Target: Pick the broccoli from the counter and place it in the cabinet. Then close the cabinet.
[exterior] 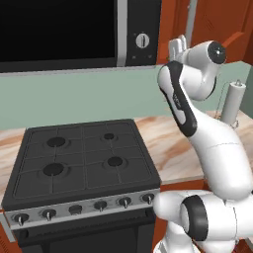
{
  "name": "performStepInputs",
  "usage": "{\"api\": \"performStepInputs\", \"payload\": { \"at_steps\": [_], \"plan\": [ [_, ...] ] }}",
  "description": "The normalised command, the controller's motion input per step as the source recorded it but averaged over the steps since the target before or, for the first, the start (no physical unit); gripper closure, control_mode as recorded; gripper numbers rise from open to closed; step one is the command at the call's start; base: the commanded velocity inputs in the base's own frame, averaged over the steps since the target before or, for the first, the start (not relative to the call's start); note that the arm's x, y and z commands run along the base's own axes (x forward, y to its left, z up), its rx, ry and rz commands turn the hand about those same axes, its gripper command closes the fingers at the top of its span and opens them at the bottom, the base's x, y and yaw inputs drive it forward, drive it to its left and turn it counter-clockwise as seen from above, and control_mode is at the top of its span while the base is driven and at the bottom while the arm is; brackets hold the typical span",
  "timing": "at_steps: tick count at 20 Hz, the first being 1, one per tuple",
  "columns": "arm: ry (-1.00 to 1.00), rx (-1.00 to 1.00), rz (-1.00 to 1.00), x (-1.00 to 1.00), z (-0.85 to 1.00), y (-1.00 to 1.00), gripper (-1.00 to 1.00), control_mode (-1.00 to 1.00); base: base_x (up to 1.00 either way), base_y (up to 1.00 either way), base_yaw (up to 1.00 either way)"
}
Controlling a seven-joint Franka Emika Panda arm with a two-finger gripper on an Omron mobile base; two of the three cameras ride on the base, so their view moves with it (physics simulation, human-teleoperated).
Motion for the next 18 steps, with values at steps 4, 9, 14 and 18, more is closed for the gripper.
{"api": "performStepInputs", "payload": {
  "at_steps": [4,9,14,18],
  "plan": [
    [0.37,0.20,0.01,1.00,0.07,-0.35,-1.00,-1.00,0.00,0.00,0.00],
    [0.31,0.29,0.04,1.00,0.06,-0.68,-1.00,-1.00,0.00,0.00,0.00],
    [0.30,0.42,0.11,1.00,0.00,-0.84,-1.00,-1.00,0.00,0.00,0.00],
    [0.32,0.43,0.11,1.00,-0.02,-0.91,-1.00,-1.00,0.00,0.00,0.00]
  ]
}}
